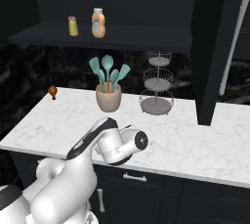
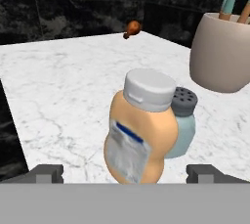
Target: Put the shaker and condiment bottle from the counter next to their counterparts in the cabinet.
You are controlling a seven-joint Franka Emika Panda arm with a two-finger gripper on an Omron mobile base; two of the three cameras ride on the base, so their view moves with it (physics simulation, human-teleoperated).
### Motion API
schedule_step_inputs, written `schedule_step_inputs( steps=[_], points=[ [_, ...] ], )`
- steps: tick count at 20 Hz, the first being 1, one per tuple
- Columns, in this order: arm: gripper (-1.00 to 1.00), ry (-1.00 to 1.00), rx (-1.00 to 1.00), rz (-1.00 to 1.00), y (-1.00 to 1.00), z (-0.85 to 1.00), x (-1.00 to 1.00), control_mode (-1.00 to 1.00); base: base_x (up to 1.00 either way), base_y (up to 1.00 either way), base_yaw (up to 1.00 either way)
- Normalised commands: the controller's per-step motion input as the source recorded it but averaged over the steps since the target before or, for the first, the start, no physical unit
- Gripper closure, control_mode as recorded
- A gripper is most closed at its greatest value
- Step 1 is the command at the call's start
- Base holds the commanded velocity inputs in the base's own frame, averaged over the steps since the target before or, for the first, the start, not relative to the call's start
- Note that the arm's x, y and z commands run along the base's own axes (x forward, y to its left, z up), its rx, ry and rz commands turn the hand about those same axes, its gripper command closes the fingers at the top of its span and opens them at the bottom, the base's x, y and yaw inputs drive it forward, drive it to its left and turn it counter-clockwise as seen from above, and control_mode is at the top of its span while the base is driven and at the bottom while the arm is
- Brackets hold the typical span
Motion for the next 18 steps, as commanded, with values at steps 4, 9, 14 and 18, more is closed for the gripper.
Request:
schedule_step_inputs(
  steps=[4, 9, 14, 18],
  points=[
    [-1.00, 0.00, 0.05, 0.00, 0.00, -0.11, 0.14, -1.00, 0.00, 0.00, 0.00],
    [-1.00, 0.00, 0.04, 0.00, 0.00, -0.11, 0.09, -1.00, 0.00, 0.00, 0.00],
    [-1.00, 0.00, 0.03, 0.00, 0.00, -0.11, 0.13, -1.00, 0.00, 0.00, 0.00],
    [-1.00, 0.00, 0.04, 0.00, 0.00, -0.07, 0.08, -1.00, 0.00, 0.00, 0.00]
  ],
)
